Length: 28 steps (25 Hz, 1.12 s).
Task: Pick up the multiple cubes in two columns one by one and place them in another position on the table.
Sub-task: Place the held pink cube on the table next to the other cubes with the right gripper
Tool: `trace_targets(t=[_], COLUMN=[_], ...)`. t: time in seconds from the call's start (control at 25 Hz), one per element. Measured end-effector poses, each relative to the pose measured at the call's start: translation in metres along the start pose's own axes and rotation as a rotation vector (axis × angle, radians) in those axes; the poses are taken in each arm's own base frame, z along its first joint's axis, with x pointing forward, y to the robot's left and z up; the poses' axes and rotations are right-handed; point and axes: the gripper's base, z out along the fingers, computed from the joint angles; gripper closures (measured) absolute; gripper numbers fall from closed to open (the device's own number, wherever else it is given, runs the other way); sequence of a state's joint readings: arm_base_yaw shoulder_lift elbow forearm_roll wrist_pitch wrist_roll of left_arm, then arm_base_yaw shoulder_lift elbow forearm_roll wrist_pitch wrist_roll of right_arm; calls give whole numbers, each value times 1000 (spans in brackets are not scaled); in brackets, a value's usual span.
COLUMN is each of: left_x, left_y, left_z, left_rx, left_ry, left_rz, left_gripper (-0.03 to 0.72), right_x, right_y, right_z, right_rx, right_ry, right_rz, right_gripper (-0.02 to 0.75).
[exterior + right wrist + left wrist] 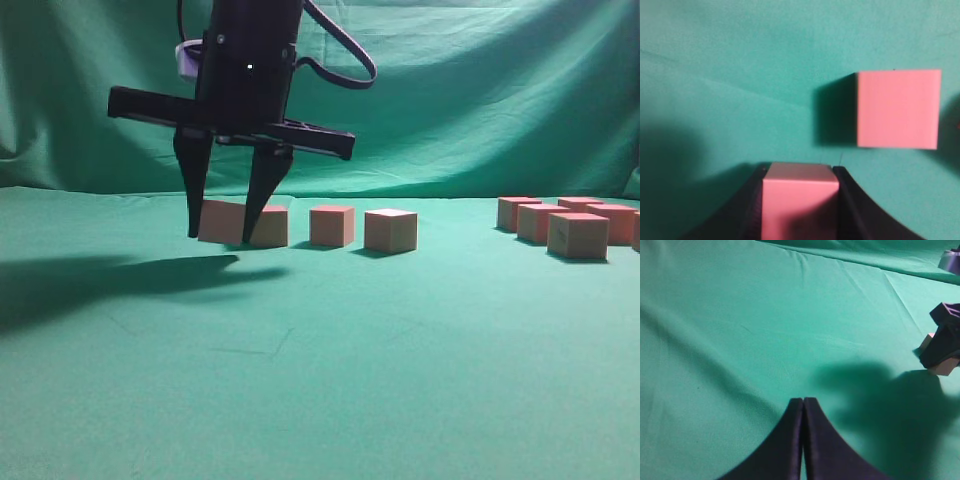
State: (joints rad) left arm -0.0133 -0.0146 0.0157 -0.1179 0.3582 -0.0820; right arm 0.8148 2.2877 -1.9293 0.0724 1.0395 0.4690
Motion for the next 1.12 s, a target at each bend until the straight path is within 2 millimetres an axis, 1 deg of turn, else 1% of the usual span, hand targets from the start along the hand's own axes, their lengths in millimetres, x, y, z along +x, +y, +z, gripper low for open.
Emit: trace_targets(t=[0.28,0.76,0.8,1.0,1.04,1.12], left_x=[0,0,0,0,0,0], left_y=[0,0,0,0,0,0], left_z=[0,0,0,0,0,0], left_rx=[0,0,0,0,0,0], left_ry=[0,0,0,0,0,0], left_rz=[0,0,0,0,0,0], left_gripper=[688,688,688,688,688,688], right_x=[0,0,0,1,1,0], right_y=[-1,-1,-1,0,1,2], right_z=[9,9,10,8,7,3], right_rx=[6,16,20,11,8,16], right_ry=[5,-2,5,23,30,49], right_rz=[1,-7,-7,-19,-23,-32], right_gripper=[472,472,410,184,163,176])
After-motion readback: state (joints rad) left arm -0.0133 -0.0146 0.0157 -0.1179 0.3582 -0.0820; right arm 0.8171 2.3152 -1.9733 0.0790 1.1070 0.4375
